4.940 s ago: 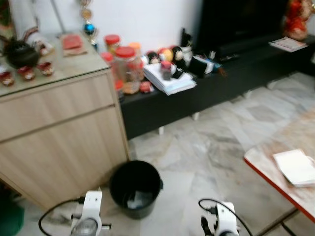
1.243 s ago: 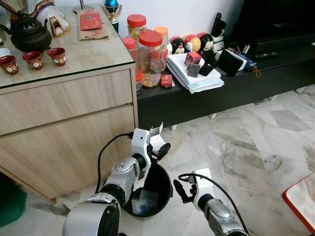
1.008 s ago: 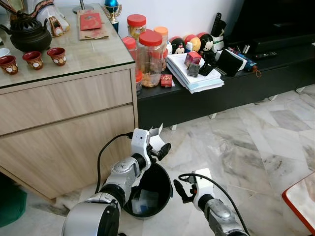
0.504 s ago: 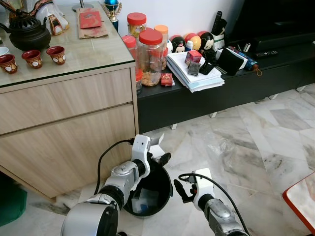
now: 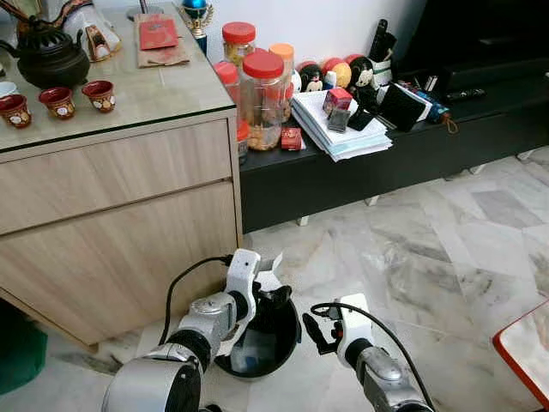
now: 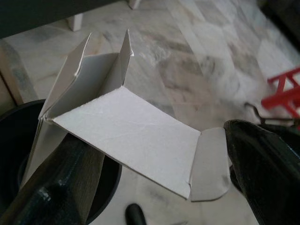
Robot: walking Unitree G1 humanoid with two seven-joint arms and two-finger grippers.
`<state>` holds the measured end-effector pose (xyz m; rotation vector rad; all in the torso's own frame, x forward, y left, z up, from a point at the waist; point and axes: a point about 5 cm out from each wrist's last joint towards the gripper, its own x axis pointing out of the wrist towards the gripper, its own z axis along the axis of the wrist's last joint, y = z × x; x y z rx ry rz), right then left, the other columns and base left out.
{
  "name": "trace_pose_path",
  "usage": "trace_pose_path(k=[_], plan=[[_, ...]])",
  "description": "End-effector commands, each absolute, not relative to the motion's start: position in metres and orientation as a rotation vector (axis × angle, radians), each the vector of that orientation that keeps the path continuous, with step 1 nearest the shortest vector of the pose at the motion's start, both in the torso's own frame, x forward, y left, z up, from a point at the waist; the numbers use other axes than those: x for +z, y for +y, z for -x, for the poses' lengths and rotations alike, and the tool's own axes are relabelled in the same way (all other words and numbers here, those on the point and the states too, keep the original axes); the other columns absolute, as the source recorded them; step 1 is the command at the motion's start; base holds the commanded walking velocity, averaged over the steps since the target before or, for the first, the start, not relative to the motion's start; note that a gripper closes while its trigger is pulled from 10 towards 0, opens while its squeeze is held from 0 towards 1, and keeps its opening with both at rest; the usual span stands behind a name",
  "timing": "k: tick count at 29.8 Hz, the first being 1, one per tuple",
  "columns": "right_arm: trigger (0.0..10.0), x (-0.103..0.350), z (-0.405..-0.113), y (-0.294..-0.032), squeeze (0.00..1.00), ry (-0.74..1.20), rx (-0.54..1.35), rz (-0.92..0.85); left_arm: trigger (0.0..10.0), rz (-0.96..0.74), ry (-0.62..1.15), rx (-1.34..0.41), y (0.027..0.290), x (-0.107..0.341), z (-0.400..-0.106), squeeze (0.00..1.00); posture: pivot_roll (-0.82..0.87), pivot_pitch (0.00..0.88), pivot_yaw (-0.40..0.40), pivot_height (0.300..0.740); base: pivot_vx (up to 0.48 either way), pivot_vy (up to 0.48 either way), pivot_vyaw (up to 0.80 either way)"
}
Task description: Picking trash to rubbish bin
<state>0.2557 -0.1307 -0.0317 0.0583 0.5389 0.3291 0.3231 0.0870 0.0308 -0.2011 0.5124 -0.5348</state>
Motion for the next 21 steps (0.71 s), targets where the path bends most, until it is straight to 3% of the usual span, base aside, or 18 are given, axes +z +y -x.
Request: trace_pose_path(k=[1,13,14,15,16,21], plan=[[10.0,-0.0321,-0.255,-0.1337,0.0,0.539,0.32,-0.057,10.0,0.215,0.525,-0.506,0.0885,0.0286,-0.3222,1.0,-0.14,0.11,-0.073,0.74,0.0,0.0,0.0],[10.0,-0.0316,-0.2557,-0.1349,0.0,0.538,0.319,-0.052,10.0,0.27,0.49,-0.49,0.0889,0.0365,-0.3285,1.0,-0.14,0.106,-0.077,0.74,0.0,0.0,0.0],[10.0,-0.0314,-0.256,-0.1346,0.0,0.537,0.32,-0.051,10.0,0.241,0.484,-0.493,0.0889,0.0372,-0.3291,0.61,-0.14,0.106,-0.077,0.74,0.0,0.0,0.0],[10.0,-0.0314,-0.256,-0.1346,0.0,0.537,0.32,-0.051,10.0,0.241,0.484,-0.493,0.0889,0.0372,-0.3291,0.61,-0.14,0.106,-0.077,0.74,0.0,0.0,0.0],[10.0,-0.0314,-0.2561,-0.1346,0.0,0.537,0.321,-0.05,10.0,0.235,0.482,-0.492,0.0889,0.0374,-0.3292,0.0,-0.14,0.106,-0.079,0.74,0.0,0.0,0.0],[10.0,-0.0315,-0.256,-0.1345,0.0,0.538,0.317,-0.049,10.0,0.218,0.481,-0.475,0.0918,0.0329,-0.3259,0.0,-0.14,0.106,-0.077,0.74,0.0,0.0,0.0]])
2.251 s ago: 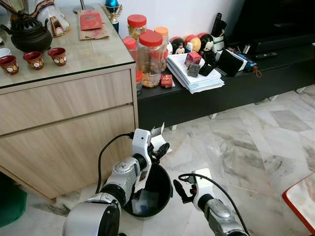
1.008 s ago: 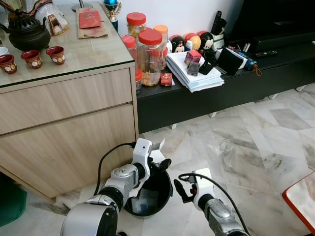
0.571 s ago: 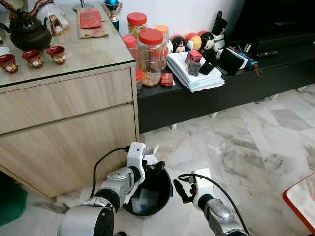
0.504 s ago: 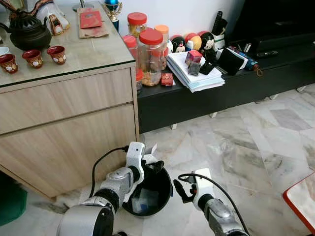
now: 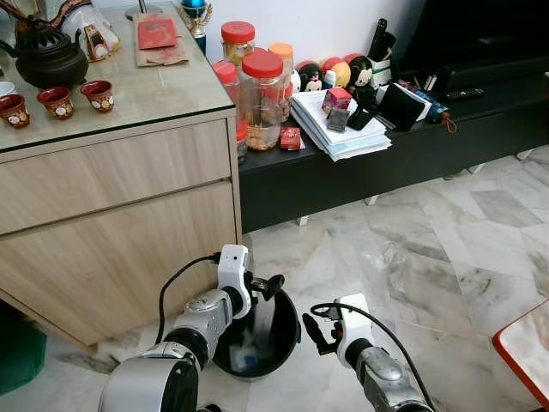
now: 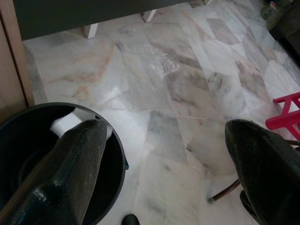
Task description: Picking trash to rubbish bin
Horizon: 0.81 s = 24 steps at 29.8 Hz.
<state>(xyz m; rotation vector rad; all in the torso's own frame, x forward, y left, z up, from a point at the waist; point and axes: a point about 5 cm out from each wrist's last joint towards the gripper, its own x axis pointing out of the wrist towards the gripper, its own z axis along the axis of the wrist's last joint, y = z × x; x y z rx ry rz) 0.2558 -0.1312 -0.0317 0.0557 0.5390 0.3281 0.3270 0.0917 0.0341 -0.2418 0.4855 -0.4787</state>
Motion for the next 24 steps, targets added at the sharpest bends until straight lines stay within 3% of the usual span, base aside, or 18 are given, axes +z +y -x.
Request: trace_pose_path(k=[1,4,8,12,18,24], plan=[[10.0,-0.032,-0.256,-0.135,0.0,0.539,0.316,-0.049,10.0,0.214,0.482,-0.471,0.093,0.031,-0.325,0.0,-0.14,0.106,-0.077,0.74,0.0,0.0,0.0],[10.0,-0.034,-0.254,-0.135,0.0,0.55,0.303,-0.049,10.0,0.142,0.497,-0.433,0.103,0.02,-0.316,0.0,-0.13,0.107,-0.072,0.74,0.0,0.0,0.0],[10.0,-0.04,-0.247,-0.137,0.0,0.583,0.283,-0.054,10.0,0.112,0.553,-0.246,0.13,0.0,-0.302,0.0,-0.13,0.105,-0.068,0.74,0.0,0.0,0.0],[10.0,-0.054,-0.23,-0.143,0.0,0.665,0.235,-0.064,10.0,0.044,0.72,0.028,0.18,-0.042,-0.254,0.0,-0.11,0.094,-0.05,0.74,0.0,0.0,0.0],[10.0,-0.065,-0.213,-0.152,0.0,0.745,0.193,-0.054,10.0,-0.029,0.814,0.074,0.198,-0.064,-0.216,0.0,-0.11,0.089,-0.042,0.74,0.0,0.0,0.0],[10.0,-0.086,-0.177,-0.17,0.0,0.902,0.103,-0.041,10.0,-0.045,0.936,0.196,0.217,-0.083,-0.175,0.0,-0.09,0.067,-0.031,0.74,0.0,0.0,0.0]])
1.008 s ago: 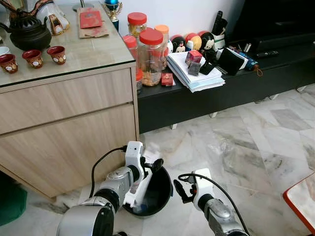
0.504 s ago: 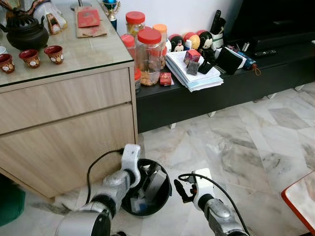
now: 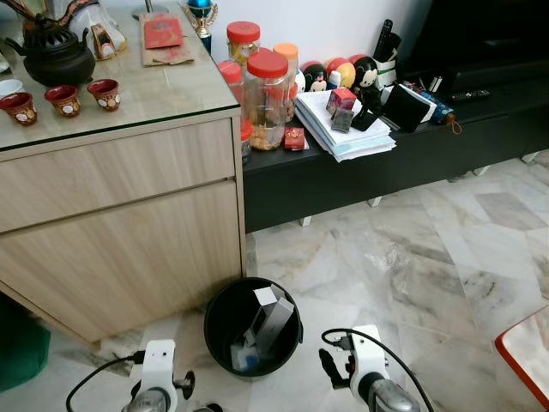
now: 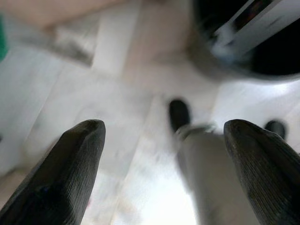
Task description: Picking trash to rubbish bin
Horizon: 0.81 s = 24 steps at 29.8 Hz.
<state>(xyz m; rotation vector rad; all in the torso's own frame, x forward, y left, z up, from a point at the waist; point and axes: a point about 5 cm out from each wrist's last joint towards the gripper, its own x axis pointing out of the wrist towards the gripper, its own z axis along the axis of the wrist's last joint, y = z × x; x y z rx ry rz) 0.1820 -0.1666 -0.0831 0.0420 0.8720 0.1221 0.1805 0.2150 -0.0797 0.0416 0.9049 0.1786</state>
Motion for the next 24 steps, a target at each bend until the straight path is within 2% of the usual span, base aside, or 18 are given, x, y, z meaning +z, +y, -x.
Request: trace_pose_path(k=[1,7,15,24], plan=[[10.0,-0.088,-0.172,-0.172,0.0,0.919,0.089,-0.042,10.0,-0.046,0.947,0.21,0.218,-0.084,-0.171,0.0,-0.09,0.063,-0.029,0.74,0.0,0.0,0.0],[10.0,-0.093,-0.161,-0.172,0.0,0.934,0.054,-0.077,10.0,-0.043,0.938,0.229,0.219,-0.084,-0.17,0.0,-0.09,0.044,-0.016,0.74,0.0,0.0,0.0],[10.0,-0.089,-0.172,-0.169,0.0,0.911,0.028,-0.094,10.0,-0.091,0.895,0.146,0.211,-0.075,-0.193,0.0,-0.09,0.008,0.018,0.74,0.0,0.0,0.0],[10.0,-0.086,-0.178,-0.164,0.0,0.888,0.026,-0.106,10.0,-0.104,0.887,0.139,0.213,-0.073,-0.195,0.0,-0.09,0.0,0.029,0.74,0.0,0.0,0.0]])
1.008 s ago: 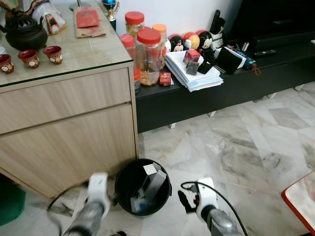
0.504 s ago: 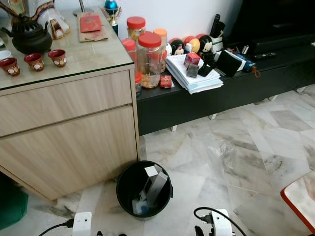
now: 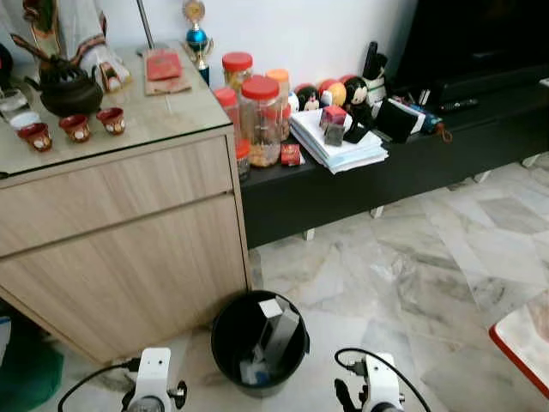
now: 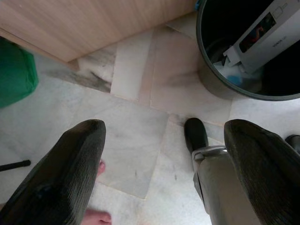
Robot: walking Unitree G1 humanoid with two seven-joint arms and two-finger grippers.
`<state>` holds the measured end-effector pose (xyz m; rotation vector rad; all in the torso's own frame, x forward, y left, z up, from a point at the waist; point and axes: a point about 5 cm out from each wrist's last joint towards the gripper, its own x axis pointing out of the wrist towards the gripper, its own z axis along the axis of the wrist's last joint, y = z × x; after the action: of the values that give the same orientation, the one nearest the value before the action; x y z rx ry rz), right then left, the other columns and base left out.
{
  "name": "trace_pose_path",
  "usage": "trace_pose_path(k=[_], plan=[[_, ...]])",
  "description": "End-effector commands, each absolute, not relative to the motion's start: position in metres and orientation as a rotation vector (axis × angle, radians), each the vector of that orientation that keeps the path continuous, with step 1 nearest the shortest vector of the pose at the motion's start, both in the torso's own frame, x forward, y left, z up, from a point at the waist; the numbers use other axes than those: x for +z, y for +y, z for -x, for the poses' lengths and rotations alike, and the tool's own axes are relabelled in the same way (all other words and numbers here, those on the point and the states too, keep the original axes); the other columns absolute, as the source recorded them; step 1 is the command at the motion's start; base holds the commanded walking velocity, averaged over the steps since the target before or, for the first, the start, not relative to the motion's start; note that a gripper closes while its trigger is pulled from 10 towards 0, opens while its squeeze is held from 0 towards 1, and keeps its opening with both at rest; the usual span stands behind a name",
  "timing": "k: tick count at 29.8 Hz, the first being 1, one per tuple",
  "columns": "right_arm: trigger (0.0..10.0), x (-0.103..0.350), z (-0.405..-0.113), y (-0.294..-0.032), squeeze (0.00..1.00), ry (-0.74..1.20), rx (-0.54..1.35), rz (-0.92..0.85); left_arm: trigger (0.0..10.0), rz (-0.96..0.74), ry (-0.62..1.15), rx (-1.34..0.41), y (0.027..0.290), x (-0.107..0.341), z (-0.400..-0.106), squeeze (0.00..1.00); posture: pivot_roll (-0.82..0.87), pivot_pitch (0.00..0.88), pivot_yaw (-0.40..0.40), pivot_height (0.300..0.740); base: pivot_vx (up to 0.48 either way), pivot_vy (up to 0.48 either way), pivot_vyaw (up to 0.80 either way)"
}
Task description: Picking trash to rubbish bin
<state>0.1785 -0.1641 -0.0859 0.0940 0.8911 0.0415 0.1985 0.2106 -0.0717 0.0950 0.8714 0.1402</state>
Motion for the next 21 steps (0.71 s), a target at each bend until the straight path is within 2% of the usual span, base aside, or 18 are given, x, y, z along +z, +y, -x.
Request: trace_pose_path(k=[1,9,21], plan=[[10.0,-0.0862,-0.1778,-0.164,0.0,0.889,0.026,-0.106,10.0,-0.104,0.887,0.139,0.2131,-0.0732,-0.1951,0.0,-0.09,0.0,0.029,0.74,0.0,0.0,0.0],[10.0,-0.0889,-0.1705,-0.168,0.0,0.896,0.002,-0.115,10.0,-0.104,0.893,0.141,0.2146,-0.0745,-0.1919,0.0,-0.09,0.0,0.032,0.74,0.0,0.0,0.0],[10.0,-0.0872,-0.1741,-0.1703,0.0,0.889,0.008,-0.101,10.0,-0.084,0.872,0.14,0.2093,-0.0724,-0.1977,0.0,-0.09,0.0,0.013,0.74,-0.265,0.0,0.0]])
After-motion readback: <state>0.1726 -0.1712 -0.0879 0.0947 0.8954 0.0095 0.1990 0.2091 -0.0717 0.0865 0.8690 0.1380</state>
